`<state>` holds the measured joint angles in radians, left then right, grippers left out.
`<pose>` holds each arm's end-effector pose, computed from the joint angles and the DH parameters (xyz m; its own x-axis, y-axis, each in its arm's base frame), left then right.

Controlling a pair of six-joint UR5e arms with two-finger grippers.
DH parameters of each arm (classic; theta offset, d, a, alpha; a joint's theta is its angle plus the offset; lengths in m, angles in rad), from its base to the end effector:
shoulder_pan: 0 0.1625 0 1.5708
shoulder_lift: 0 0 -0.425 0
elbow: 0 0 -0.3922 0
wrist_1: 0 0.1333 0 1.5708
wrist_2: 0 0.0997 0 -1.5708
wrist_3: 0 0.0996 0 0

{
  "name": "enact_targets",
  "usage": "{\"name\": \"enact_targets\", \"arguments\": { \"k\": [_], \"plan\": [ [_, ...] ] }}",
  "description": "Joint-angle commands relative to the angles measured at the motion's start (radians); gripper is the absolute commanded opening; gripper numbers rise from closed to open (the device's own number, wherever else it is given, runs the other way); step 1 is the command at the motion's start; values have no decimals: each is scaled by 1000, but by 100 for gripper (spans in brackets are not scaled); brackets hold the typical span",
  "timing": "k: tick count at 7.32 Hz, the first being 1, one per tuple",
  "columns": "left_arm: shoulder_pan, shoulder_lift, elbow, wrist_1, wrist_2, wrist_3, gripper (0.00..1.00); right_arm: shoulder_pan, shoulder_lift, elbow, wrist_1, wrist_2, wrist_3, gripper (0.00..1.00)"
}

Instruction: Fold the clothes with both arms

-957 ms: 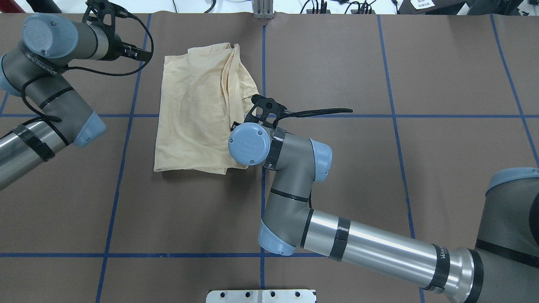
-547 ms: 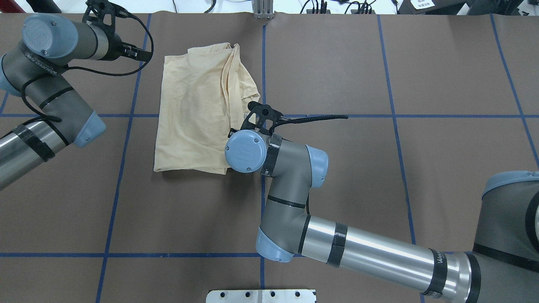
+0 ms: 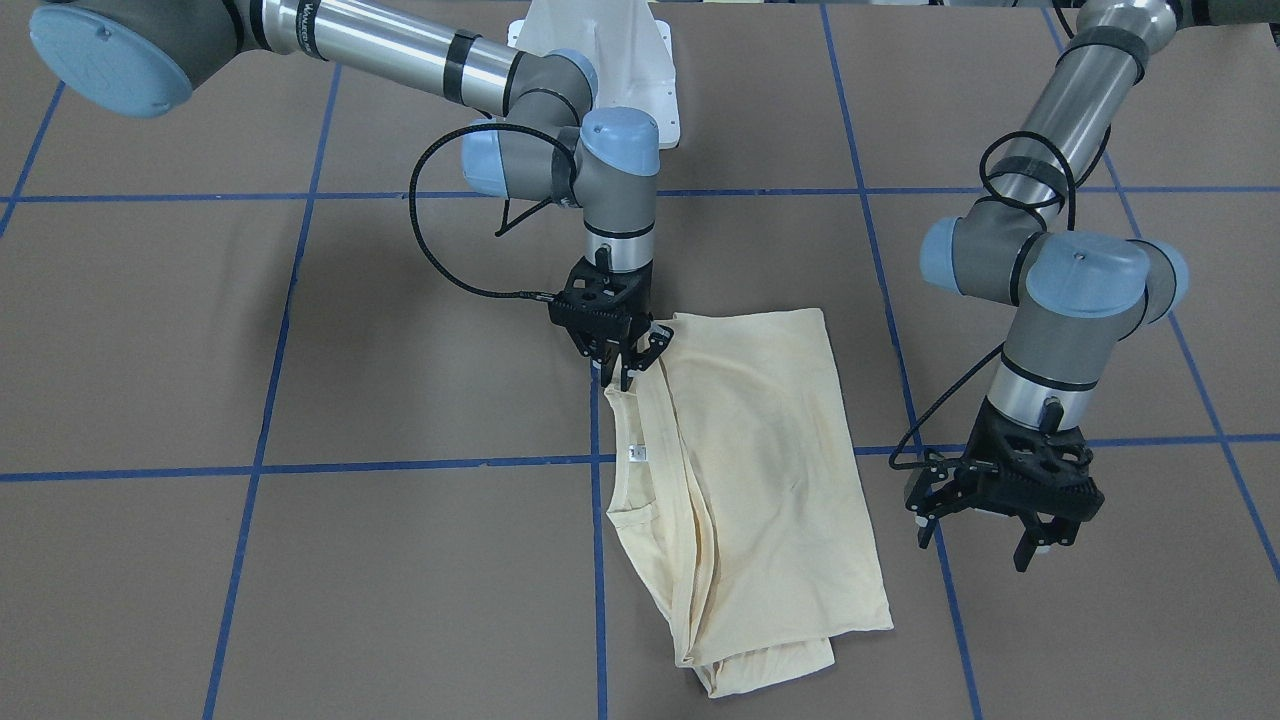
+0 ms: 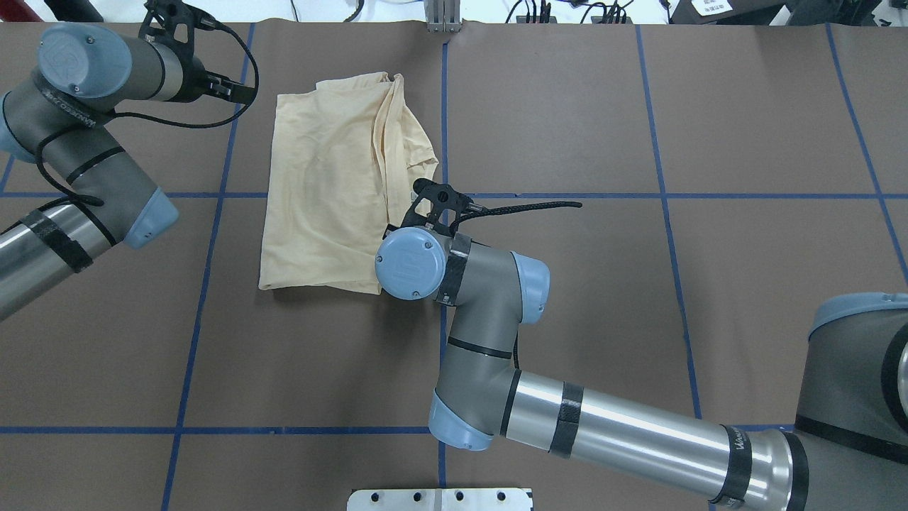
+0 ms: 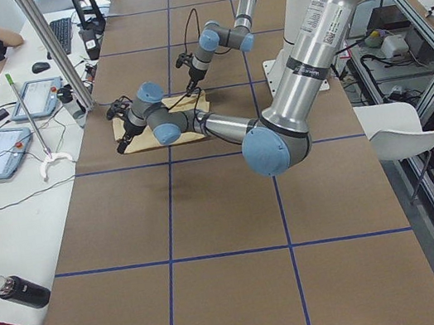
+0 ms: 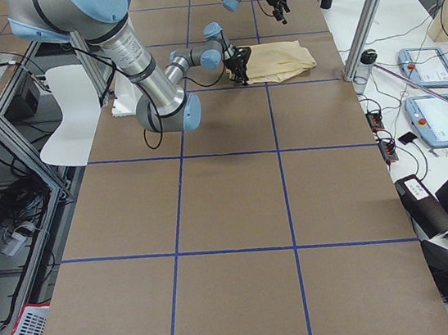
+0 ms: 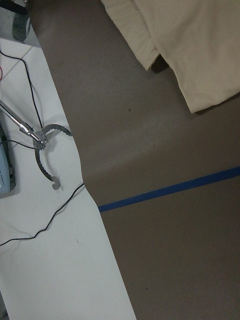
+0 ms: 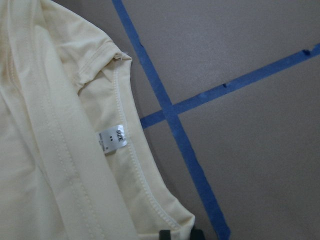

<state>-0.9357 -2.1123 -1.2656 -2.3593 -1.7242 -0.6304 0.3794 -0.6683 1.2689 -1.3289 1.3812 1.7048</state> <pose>0.3417 -0.6627 0.4008 0.7617 0.3121 -0.5679 0.1744 0.7452 0.6436 -0.6835 -0.4362 0.1949 0.5467 0.3592 0.7564 -0.5725 0.8195 0.0246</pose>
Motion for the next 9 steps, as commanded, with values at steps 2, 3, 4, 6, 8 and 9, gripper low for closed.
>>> {"name": "enact_targets", "arguments": {
  "k": [2,3,4,6,8,9],
  "plan": [
    [0,2,0,0,0,0,100,15,4,10,27,1,-19,0],
    [0,0,0,0,0,0,100,16,-28,53,27,5,-28,0],
    [2,0,2,0,0,-9,100,16,-134,166,27,9,-48,0],
    [5,0,0,0,0,-15,100,-6,-340,396,19,-4,-48,0],
    [5,0,0,0,0,-14,100,-109,-445,516,14,-101,-30,0],
    [6,0,0,-2,0,-14,100,-143,-453,529,14,-131,5,0]
  ]
}}
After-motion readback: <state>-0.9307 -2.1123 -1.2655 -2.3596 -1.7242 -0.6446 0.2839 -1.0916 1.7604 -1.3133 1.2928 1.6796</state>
